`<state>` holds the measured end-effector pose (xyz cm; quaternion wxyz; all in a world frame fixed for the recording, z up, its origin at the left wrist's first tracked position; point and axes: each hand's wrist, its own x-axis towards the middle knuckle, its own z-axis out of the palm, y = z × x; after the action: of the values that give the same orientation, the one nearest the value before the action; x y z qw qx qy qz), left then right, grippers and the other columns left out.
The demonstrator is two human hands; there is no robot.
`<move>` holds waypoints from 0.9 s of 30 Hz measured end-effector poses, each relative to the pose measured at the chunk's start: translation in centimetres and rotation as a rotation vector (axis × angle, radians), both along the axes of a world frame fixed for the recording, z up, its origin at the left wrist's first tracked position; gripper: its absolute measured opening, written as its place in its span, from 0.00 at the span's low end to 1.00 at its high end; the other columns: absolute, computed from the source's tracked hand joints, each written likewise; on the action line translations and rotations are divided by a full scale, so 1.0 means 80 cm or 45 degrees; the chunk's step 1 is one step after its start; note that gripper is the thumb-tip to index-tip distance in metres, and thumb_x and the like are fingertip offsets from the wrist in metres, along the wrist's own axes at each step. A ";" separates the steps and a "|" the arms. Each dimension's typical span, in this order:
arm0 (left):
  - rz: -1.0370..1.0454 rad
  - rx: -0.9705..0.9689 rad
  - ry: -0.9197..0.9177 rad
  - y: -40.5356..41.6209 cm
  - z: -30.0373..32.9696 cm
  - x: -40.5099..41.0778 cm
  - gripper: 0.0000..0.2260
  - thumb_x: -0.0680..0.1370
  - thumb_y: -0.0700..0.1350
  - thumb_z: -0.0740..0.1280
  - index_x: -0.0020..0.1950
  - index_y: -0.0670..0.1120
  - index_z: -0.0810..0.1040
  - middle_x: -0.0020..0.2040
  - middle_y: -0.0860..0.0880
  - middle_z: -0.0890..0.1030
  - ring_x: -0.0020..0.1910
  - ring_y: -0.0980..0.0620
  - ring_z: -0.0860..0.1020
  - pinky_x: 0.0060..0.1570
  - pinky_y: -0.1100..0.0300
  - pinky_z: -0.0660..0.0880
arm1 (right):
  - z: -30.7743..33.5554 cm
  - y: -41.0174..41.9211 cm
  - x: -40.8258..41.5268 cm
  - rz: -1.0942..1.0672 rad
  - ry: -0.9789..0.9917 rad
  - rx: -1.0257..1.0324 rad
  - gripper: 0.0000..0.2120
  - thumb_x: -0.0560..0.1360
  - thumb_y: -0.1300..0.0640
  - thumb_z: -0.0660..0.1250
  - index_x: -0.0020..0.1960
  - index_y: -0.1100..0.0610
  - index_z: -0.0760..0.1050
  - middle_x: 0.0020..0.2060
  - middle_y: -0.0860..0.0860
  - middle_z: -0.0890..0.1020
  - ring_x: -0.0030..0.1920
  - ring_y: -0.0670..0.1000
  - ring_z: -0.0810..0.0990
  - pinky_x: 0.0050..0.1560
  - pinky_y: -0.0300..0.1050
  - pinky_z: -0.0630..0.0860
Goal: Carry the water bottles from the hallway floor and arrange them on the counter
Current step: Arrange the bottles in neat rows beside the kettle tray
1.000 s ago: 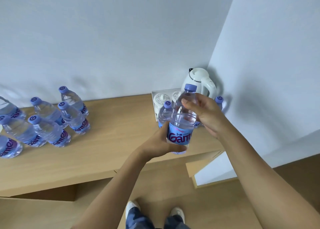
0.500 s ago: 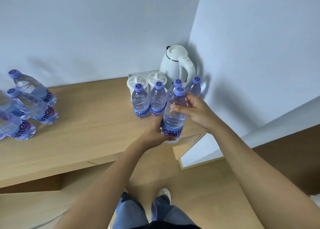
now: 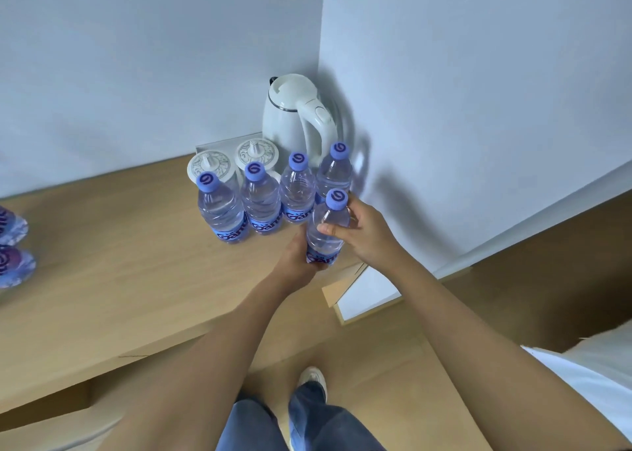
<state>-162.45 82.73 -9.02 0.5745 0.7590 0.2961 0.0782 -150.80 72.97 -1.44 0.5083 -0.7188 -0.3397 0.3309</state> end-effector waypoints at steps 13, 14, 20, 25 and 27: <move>0.127 -0.029 -0.053 0.006 -0.033 0.050 0.36 0.68 0.27 0.72 0.73 0.41 0.62 0.64 0.46 0.72 0.60 0.51 0.73 0.43 0.76 0.74 | -0.023 0.010 0.024 -0.046 -0.077 0.018 0.23 0.72 0.59 0.75 0.61 0.41 0.73 0.56 0.41 0.82 0.56 0.39 0.80 0.54 0.29 0.73; 0.175 -0.032 -0.053 0.003 -0.035 0.053 0.36 0.68 0.27 0.73 0.72 0.41 0.64 0.65 0.43 0.72 0.61 0.48 0.73 0.45 0.74 0.75 | -0.025 0.011 0.026 -0.047 -0.084 0.018 0.23 0.72 0.59 0.75 0.61 0.41 0.73 0.56 0.41 0.82 0.55 0.38 0.80 0.54 0.29 0.73; 0.294 -0.026 0.014 -0.001 -0.045 0.064 0.27 0.69 0.31 0.74 0.66 0.38 0.68 0.62 0.42 0.76 0.61 0.43 0.76 0.61 0.46 0.73 | -0.030 0.015 0.041 -0.051 -0.184 -0.015 0.23 0.71 0.56 0.76 0.58 0.37 0.71 0.57 0.45 0.81 0.58 0.44 0.79 0.61 0.44 0.76; 0.313 -0.053 0.007 0.004 -0.052 0.074 0.24 0.69 0.30 0.73 0.61 0.38 0.69 0.61 0.43 0.77 0.60 0.45 0.77 0.61 0.45 0.74 | -0.037 0.018 0.050 -0.090 -0.397 -0.083 0.24 0.71 0.54 0.77 0.64 0.53 0.74 0.58 0.43 0.68 0.58 0.50 0.74 0.62 0.44 0.73; 0.320 -0.055 0.011 0.005 -0.057 0.074 0.24 0.69 0.30 0.74 0.61 0.39 0.69 0.61 0.43 0.77 0.60 0.45 0.77 0.61 0.46 0.75 | -0.037 0.018 0.052 -0.084 -0.410 -0.102 0.24 0.71 0.53 0.76 0.64 0.54 0.74 0.56 0.45 0.65 0.56 0.48 0.74 0.60 0.41 0.72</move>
<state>-156.51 83.14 -13.57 0.5750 0.7038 0.3930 0.1400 -146.63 74.39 -4.41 0.4288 -0.7931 -0.3794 0.2077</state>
